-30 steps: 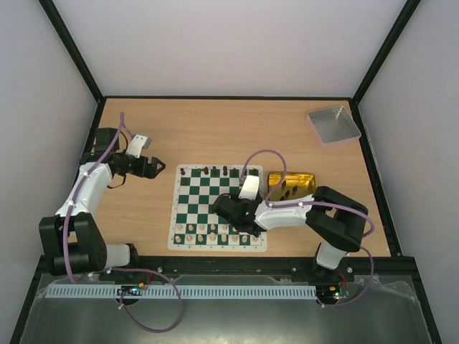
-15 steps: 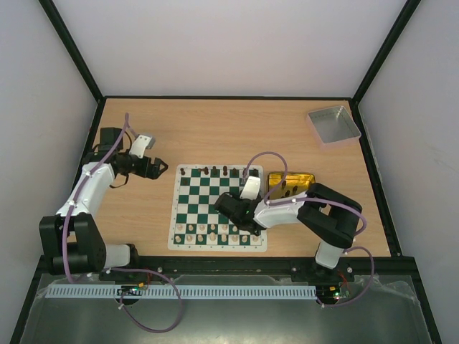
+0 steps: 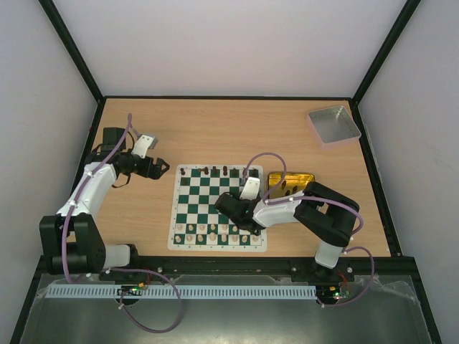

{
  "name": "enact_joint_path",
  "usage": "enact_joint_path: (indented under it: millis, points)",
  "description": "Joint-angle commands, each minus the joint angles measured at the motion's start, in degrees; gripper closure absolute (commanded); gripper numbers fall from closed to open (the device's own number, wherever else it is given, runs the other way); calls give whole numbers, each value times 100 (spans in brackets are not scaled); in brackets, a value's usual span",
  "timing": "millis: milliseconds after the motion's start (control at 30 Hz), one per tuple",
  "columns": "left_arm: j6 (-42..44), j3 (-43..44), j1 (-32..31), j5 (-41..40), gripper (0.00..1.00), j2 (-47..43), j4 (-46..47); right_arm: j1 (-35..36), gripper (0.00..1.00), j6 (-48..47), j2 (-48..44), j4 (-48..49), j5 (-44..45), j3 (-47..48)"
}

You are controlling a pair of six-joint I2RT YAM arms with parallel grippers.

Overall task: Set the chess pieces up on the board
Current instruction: Place the chess piece on the chessboard.

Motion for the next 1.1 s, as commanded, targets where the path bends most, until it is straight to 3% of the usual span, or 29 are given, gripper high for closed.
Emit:
enact_joint_path:
  millis: [0,467,1067]
  points:
    - [-38,-54,-58,-20,4,-128,11,-75,98,92,132,-2,45,-39]
    - [-33,-63,-94,-26,4,-150,23,-100,97,139,291,13,-147,-9]
    - [48,-71,-120,10,4,-168,-17,-119,78,270,263,-56,-337,-24]
